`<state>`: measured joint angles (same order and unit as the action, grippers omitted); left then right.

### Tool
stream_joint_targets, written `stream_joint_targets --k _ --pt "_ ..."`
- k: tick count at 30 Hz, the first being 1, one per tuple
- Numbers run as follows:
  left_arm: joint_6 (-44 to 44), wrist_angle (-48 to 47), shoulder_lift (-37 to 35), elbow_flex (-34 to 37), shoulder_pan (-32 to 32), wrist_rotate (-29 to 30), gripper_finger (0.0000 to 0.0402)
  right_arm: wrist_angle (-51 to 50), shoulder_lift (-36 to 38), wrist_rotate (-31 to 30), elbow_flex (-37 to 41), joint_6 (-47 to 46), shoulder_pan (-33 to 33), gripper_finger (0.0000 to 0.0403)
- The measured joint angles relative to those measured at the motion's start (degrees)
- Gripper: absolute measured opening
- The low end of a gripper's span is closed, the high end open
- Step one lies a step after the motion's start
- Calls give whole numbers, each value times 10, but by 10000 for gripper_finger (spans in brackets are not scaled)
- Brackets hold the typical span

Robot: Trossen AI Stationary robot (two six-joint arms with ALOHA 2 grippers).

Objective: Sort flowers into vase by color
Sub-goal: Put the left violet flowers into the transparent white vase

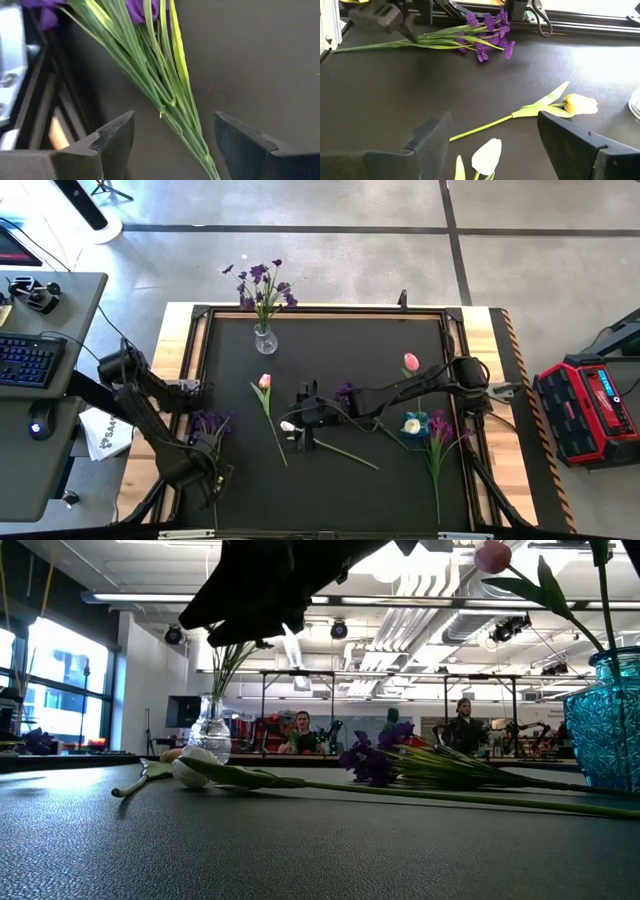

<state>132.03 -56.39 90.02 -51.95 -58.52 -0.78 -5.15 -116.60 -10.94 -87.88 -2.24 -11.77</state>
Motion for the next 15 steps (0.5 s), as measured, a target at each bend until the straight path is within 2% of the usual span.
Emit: stream_joint_targets --k 9,12,15 --pt "-4 70 -2 70 27 -5 252 -1 0 0 0 -2 0 277" --pt "-7 82 -3 79 36 -7 238 -1 0 0 0 -3 0 277" --pt "-11 82 -3 78 44 -7 207 -2 0 0 0 -3 0 277"
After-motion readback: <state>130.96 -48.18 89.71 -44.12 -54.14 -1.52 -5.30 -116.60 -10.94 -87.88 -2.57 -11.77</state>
